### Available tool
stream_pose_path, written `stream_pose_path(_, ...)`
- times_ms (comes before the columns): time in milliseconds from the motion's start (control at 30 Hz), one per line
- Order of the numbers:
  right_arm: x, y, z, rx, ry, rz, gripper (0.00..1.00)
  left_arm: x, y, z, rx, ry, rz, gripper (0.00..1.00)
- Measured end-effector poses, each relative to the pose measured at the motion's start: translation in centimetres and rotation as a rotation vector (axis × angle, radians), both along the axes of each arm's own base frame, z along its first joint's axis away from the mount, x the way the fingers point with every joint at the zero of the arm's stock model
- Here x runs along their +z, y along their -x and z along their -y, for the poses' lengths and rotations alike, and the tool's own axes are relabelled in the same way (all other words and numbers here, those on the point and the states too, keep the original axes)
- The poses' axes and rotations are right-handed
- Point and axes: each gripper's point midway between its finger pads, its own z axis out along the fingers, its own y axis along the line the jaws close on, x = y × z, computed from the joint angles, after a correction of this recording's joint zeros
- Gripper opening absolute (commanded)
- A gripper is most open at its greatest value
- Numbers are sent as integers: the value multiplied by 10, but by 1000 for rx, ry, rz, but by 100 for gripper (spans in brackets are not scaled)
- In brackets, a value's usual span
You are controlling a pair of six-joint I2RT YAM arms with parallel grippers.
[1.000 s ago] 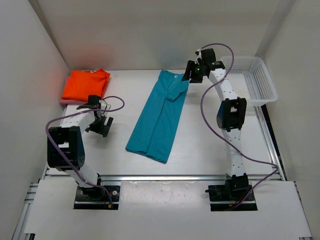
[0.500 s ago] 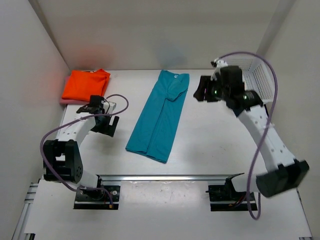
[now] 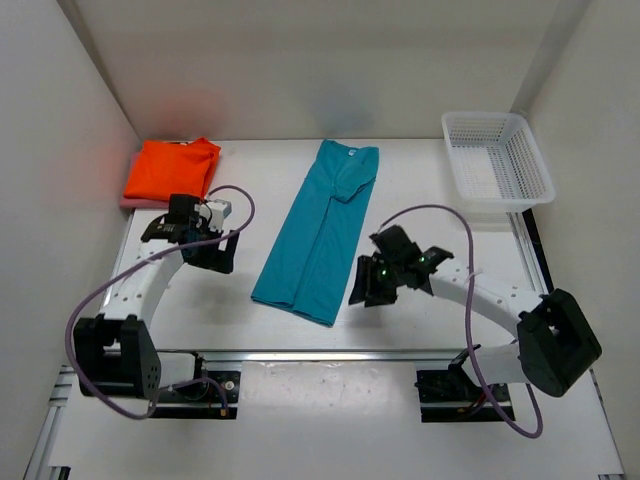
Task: Fold and stack the t-shirts
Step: Rotate the tshirt 90 degrees
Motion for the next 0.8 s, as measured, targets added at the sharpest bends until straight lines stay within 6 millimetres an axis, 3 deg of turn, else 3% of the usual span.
stream_pose_path(133,-28,40,-15,-23,-58,-87,56,14,18,5,-36,0,71,99)
stream_pose_path(233,-50,49,-10,-118,-68,-144,56,16,33,14,-81,8,79,98)
stream_pose_path(600,-52,13,-46,-248,-183,-166,58,9,45,10,-71,14,24,99)
stream_pose_path(800,-56,14,-59,-232,-215,-229,44,9,45,10,-73,6,29,99)
